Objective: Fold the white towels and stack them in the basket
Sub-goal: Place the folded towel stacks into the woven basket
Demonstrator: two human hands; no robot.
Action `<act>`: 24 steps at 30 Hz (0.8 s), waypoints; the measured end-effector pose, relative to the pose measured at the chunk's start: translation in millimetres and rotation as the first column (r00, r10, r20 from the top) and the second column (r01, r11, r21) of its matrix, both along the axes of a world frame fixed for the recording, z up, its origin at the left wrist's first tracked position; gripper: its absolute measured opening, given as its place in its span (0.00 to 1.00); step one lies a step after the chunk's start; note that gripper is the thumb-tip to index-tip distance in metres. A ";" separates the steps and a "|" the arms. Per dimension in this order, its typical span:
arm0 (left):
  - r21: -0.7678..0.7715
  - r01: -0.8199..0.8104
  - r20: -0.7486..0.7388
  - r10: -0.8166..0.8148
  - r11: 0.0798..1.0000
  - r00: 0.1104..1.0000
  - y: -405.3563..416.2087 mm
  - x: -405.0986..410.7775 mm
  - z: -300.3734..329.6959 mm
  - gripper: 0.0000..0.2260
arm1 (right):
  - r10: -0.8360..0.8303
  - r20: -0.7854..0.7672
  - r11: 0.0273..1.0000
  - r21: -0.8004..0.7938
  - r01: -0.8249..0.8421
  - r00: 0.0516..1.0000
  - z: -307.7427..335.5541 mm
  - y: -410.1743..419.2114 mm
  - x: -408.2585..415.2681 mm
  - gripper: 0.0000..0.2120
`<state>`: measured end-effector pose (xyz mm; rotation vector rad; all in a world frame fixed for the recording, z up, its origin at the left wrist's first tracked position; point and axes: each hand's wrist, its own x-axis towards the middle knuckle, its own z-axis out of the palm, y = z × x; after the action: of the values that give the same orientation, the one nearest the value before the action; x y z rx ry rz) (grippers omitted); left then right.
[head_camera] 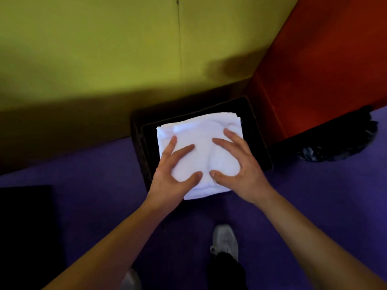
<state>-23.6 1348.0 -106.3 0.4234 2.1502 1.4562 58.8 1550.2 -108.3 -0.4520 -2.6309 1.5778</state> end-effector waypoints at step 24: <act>-0.094 0.010 -0.139 -0.023 0.996 0.990 165.5 -43.1 -312.9 0.30 | 0.073 0.662 0.536 0.605 -0.589 0.746 -251.1 144.0 -76.4 0.37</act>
<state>-66.7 1513.5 -419.2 0.5224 2.3085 1.3466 -17.6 1694.2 -359.5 -0.3491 -3.6740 0.0378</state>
